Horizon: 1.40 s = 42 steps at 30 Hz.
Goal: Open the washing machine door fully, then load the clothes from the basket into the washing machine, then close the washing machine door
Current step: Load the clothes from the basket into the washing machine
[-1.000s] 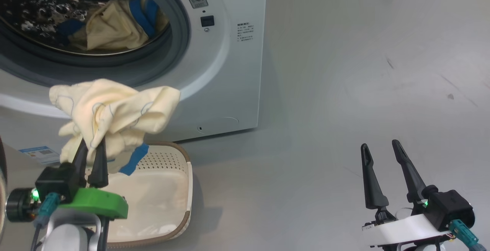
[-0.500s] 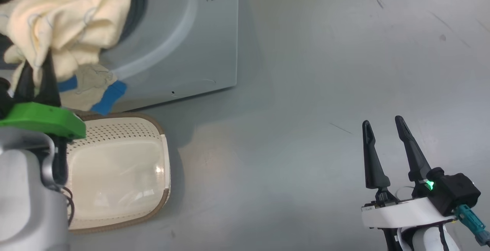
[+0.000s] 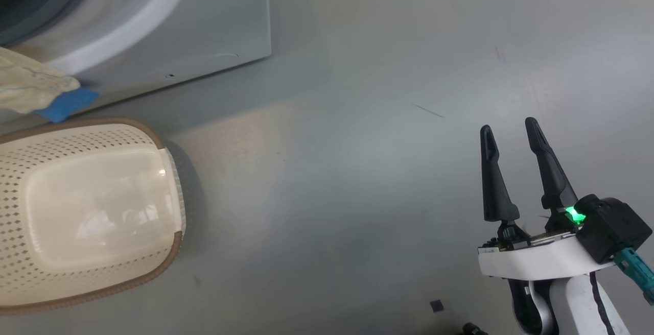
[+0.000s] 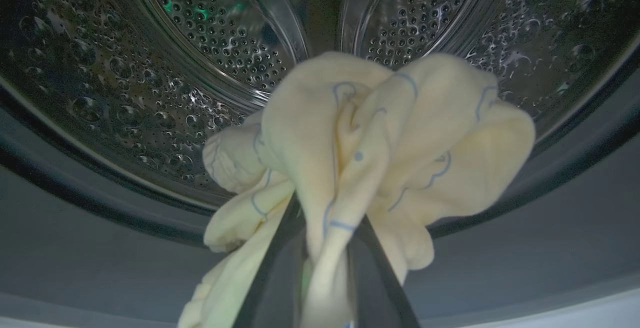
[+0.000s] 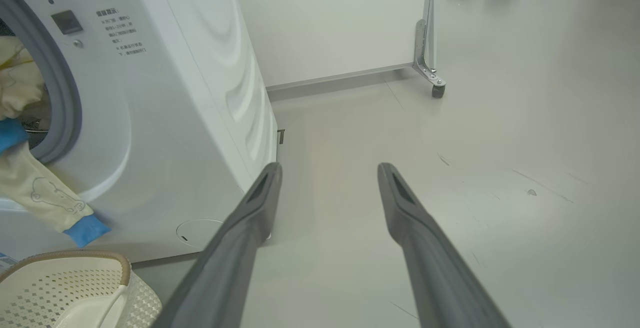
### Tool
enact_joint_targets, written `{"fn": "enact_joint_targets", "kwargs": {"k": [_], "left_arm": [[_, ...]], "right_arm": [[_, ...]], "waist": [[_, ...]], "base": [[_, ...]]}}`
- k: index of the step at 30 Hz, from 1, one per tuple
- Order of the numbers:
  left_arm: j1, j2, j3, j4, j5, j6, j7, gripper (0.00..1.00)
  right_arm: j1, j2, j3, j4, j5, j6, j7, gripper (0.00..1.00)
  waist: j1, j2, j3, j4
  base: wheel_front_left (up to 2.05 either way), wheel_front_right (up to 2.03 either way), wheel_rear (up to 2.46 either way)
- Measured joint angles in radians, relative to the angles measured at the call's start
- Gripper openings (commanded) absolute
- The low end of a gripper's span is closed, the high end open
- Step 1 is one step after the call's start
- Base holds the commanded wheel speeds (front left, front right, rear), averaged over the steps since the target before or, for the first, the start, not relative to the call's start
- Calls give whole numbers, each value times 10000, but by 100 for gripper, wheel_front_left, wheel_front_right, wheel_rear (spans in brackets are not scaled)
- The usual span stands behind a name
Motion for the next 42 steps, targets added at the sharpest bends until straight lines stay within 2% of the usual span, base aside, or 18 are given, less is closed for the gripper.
{"fn": "enact_joint_targets", "kwargs": {"k": [8, 13, 15, 22, 26, 32, 42], "left_arm": [[-1949, 963, 416, 42, -529, -36, 1237, 0], [-3247, 1653, 531, 13, -518, -109, 1337, 0], [-3625, 1764, 575, 17, -525, -127, 1304, 0], [-4685, 2057, 754, 17, -533, -167, 495, 0], [-5238, 2351, 777, -224, -305, -192, -502, 0], [-5569, 2253, 775, 90, -251, -211, -1350, 0], [-5231, 1699, 717, 1135, -343, -205, -1538, 0]], "right_arm": [[-561, 19, 46, -140, 71, 2, -2, 100], [-1139, 23, 121, -119, 140, 63, -4, 100], [-1283, 27, 130, -117, 159, 65, -4, 100], [-1573, 35, 244, -56, 334, 107, -4, 100], [-1765, 40, 282, -67, 596, 105, -4, 100], [-1955, 42, 263, -61, 708, 77, -4, 100], [-2158, 44, 117, 8, 761, 31, -4, 100]], "waist": [[0, 0, 1169, -449], [0, 0, 2003, -698], [0, 0, 2230, -776], [-1, 0, 2723, -1068], [-1, 0, 2901, -1208], [-1, 0, 3106, -1312], [-1, 0, 3143, -1193]], "base": [[0, 0, 0], [0, 0, 0], [0, 0, 0], [0, 0, 0], [0, 0, 0], [0, 0, 0], [0, 0, 0]]}}
